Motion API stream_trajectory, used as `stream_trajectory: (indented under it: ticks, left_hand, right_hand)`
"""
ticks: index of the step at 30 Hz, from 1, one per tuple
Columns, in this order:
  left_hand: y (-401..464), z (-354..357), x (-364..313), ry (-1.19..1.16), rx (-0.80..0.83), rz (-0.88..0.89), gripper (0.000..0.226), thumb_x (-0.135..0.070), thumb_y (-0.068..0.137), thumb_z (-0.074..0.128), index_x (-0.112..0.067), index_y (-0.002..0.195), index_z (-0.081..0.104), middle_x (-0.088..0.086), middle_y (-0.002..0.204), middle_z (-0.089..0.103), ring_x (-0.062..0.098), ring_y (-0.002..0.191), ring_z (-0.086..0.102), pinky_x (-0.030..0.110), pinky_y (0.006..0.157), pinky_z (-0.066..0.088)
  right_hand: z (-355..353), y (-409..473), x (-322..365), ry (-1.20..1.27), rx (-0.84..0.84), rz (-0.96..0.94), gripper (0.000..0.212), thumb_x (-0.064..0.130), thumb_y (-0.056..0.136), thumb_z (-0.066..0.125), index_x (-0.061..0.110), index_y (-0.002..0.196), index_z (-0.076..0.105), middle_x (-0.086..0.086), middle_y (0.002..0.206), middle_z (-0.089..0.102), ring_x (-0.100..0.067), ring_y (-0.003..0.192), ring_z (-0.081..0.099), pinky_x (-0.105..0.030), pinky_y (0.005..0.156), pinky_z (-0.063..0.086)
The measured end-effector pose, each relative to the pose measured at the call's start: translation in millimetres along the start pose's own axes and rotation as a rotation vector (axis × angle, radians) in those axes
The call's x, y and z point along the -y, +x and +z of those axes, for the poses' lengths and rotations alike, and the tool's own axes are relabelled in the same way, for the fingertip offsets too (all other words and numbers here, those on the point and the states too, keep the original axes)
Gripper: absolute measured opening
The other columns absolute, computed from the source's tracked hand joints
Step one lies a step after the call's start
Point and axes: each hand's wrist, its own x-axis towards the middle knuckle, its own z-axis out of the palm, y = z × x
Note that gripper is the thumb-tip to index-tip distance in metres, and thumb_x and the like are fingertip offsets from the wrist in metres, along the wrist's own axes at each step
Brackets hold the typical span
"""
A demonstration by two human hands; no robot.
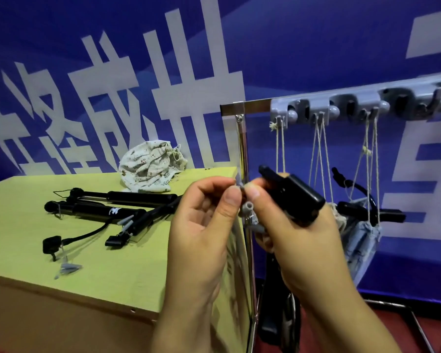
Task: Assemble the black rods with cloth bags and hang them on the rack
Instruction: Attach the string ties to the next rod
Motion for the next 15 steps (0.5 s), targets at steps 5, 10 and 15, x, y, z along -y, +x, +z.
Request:
stream_trajectory:
  ticks: [5, 10, 15]
  left_hand:
    - [-25.5, -10.9, 45.2, -0.013, 0.244, -0.281, 0.098, -0.071, 0.058, 0.069, -0.016, 0.134, 0.043, 0.005, 0.133, 0.056, 0.021, 0.126, 0.05, 0.042, 0.104, 0.042]
    - [-37.9, 1.0, 46.4, 0.076, 0.498, -0.396, 0.098, -0.073, 0.062, 0.062, -0.018, 0.136, 0.03, -0.021, 0.121, 0.063, -0.002, 0.115, 0.056, 0.02, 0.093, 0.048]
    - [-35.9, 23.6, 38.7, 0.04, 0.432, -0.368, 0.04, -0.034, 0.057, 0.082, -0.02, 0.091, 0.066, -0.005, 0.071, 0.07, 0.014, 0.066, 0.067, 0.032, 0.072, 0.055]
  right_hand:
    - [2.6, 17.9, 14.1, 0.057, -0.086, 0.026, 0.019, 0.022, 0.086, 0.064, 0.022, 0.067, 0.068, 0.006, 0.056, 0.061, -0.005, 0.046, 0.051, -0.016, 0.04, 0.039]
    - [-0.5, 38.7, 49.2, 0.42, -0.041, 0.083, 0.026, 0.024, 0.093, 0.054, 0.01, 0.07, 0.056, 0.005, 0.053, 0.05, 0.0, 0.036, 0.041, -0.011, 0.036, 0.035]
    - [-19.7, 56.3, 70.7, 0.497, -0.102, -0.047, 0.018, 0.02, 0.094, 0.052, 0.008, 0.08, 0.055, 0.002, 0.062, 0.055, -0.003, 0.049, 0.053, -0.016, 0.049, 0.046]
